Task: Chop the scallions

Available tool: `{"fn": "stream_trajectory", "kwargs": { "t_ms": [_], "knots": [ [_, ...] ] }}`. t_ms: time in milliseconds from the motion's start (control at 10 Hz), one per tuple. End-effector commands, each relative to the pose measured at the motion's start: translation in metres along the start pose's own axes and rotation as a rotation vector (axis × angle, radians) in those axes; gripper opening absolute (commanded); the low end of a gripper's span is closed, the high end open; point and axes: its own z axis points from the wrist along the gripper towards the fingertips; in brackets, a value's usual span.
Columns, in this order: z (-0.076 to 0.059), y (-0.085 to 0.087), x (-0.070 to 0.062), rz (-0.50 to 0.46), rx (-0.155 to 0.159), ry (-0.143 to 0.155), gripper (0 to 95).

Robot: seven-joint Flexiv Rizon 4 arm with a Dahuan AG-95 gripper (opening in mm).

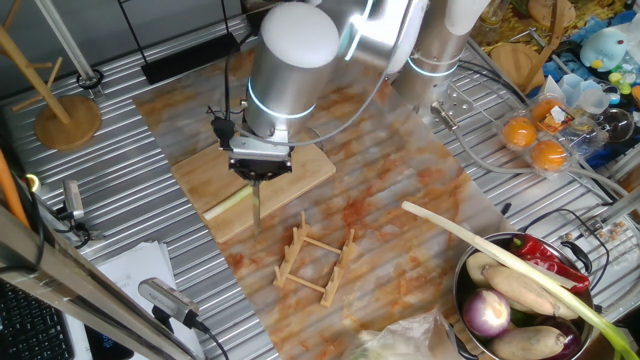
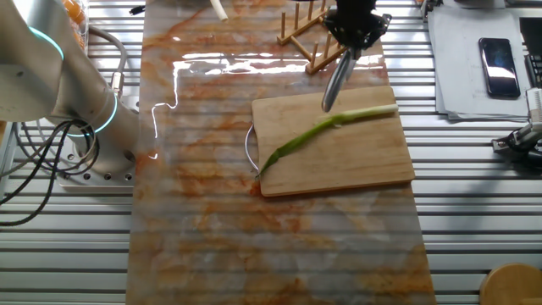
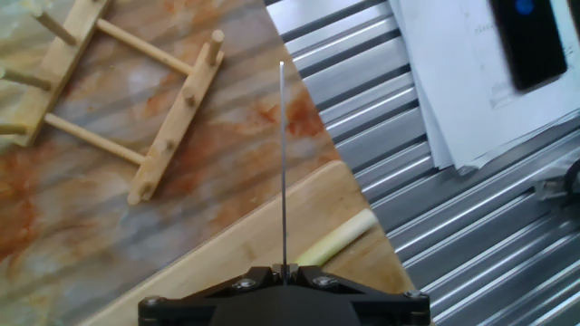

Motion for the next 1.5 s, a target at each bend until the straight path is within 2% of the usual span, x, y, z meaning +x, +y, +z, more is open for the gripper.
{"fn": "stream_trajectory", "kwargs": {
  "t_ms": [100,300,400,500,600,700,1000,1100,1200,1300,1500],
  "knots": [
    [-0.002,0.001,0.0,0.203,-0.058,-0.013,0.0],
    [-0.002,0.001,0.0,0.124,-0.065,-0.02,0.0],
    [-0.002,0.001,0.0,0.073,-0.051,-0.012,0.0],
    [-0.002,0.001,0.0,-0.033,-0.047,-0.009,0.0],
    [-0.002,0.001,0.0,-0.033,-0.047,-0.009,0.0],
    [0.001,-0.005,0.008,-0.186,-0.036,-0.003,0.0],
    [0.012,-0.022,0.017,-0.361,-0.032,-0.012,0.0],
    [0.017,-0.032,0.022,-0.452,-0.03,-0.015,0.0],
    [0.021,-0.04,0.026,-0.519,-0.033,-0.03,0.0],
    [0.03,-0.049,0.033,-0.597,-0.05,-0.073,0.0],
    [0.039,-0.056,0.044,-0.661,-0.046,-0.097,0.0]
  ]
}}
